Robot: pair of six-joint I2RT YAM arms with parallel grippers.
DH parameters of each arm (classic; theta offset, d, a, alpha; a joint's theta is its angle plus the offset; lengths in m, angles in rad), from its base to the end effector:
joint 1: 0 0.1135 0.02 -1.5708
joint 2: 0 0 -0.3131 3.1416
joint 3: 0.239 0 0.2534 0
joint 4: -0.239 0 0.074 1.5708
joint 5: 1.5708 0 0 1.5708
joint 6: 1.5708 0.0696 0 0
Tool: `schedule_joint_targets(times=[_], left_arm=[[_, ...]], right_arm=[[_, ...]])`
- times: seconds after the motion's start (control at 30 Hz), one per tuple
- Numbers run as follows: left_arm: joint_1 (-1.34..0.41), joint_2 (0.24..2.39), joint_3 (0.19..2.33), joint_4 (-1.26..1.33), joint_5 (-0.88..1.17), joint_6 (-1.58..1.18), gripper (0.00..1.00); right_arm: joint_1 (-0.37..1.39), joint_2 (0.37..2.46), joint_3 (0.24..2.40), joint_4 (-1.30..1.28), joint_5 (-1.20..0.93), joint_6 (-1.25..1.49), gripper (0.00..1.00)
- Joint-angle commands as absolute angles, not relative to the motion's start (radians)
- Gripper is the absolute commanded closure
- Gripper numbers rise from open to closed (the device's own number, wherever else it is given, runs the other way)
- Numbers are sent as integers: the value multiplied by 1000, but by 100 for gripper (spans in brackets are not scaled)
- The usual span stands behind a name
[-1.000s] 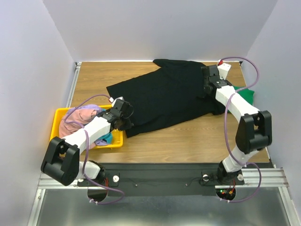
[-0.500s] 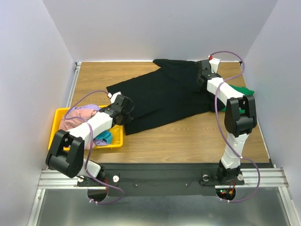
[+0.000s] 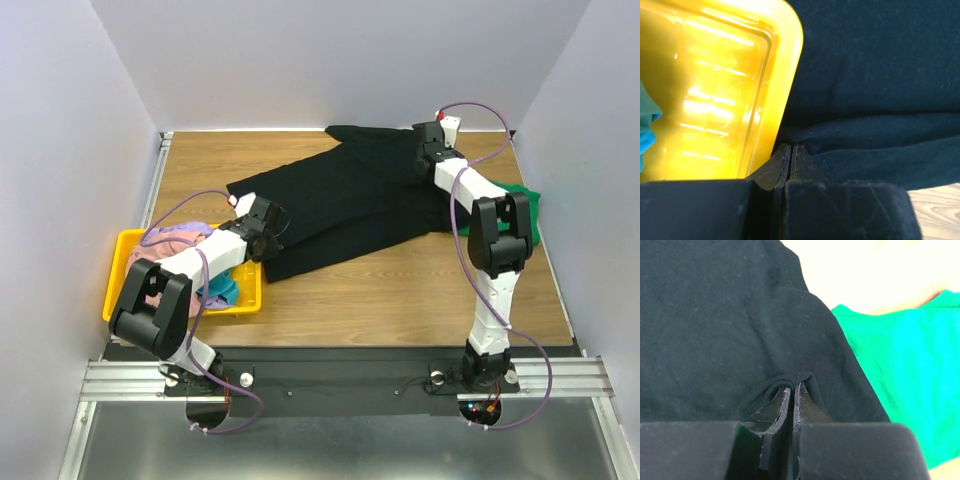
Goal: Fold and stack the t-shirts
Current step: Fold the tshirt
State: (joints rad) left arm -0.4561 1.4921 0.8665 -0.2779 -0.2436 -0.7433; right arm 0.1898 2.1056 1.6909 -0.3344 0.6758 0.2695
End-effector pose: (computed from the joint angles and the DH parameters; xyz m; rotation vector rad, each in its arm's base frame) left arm 0.2926 -0.1249 0.2189 -0.4533 2.4091 -0.2316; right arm 0.5219 0.0559 0.2512 0.4149 2.1373 -0.5229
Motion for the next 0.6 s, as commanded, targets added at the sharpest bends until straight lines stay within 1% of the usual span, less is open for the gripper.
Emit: schedule_joint_targets(times=[0.0,0.03,0.07,0.1,0.13,0.17,0.23,0.27,0.3,0.47,0.57], left_arm=[[-449,1506,920,-270,-279,-759,94],[-449,1511,923,-265,-276,-758,72],[-449,1514,930,-265,-273,-753,59],[-449,1514,930,-262,-261,-752,48],[-449,1511,931,-253,-253,-749,33],[-449,1509,930,-247,-246,-744,26],[-457,1494,931,-221,-215,-732,15],[-462,1487,928,-210,-206,-730,11],[-477,1473,931,-186,-189,-721,8],[-523,1451,963,-156,-189,-698,5],[-557,1451,986,-144,-183,-696,2]], right_arm=[[179,2138,1759,-273,673,219,89],[179,2143,1764,-272,673,213,83],[179,2151,1767,-272,675,209,70],[178,2154,1769,-270,673,206,63],[179,2158,1776,-270,673,190,52],[178,2157,1779,-270,673,186,34],[178,2148,1770,-270,676,180,23],[178,2137,1760,-270,673,178,17],[178,2110,1747,-270,663,179,1],[179,1987,1645,-270,623,201,0],[178,1867,1522,-273,612,254,0]])
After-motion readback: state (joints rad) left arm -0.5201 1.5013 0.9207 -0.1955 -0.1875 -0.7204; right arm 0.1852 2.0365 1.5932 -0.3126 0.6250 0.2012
